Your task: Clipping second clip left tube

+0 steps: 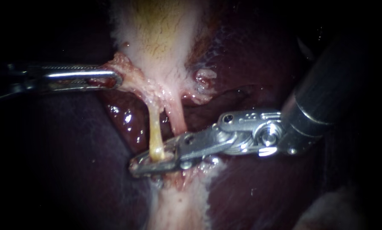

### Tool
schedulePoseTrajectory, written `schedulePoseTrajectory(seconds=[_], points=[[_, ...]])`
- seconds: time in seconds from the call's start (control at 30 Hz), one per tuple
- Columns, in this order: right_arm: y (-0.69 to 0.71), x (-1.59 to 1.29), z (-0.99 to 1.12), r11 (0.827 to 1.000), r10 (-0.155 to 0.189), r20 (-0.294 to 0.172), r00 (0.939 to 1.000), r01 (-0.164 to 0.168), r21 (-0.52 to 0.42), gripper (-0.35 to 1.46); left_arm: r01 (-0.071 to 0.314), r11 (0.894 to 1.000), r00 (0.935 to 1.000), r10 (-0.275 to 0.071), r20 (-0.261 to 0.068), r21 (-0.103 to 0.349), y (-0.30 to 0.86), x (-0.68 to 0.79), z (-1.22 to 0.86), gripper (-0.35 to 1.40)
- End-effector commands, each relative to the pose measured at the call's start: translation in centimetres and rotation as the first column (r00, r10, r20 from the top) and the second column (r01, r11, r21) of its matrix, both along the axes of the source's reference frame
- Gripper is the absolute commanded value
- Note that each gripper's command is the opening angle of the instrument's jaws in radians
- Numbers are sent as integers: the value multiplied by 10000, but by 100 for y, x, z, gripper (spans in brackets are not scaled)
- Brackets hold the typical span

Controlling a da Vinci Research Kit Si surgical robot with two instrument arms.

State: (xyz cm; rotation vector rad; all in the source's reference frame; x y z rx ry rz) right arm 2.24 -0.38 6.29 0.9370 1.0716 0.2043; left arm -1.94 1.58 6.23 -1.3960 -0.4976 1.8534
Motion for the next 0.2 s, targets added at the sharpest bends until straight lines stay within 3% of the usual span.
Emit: schedulePoseTrajectory(seconds=[0.03, 0.2], points=[[0, 0, 1, 10000, -2, 3, 10000, 2, -6, -35, -1, 10000, 10000, 1, -1, 1, 0, 0, 0, -35], [1, -2, 4, 10000, 4, 31, 10000, -4, 39, -35, -3, 10000, 10000, 3, 1, 1, 0, 0, 1, -35]])
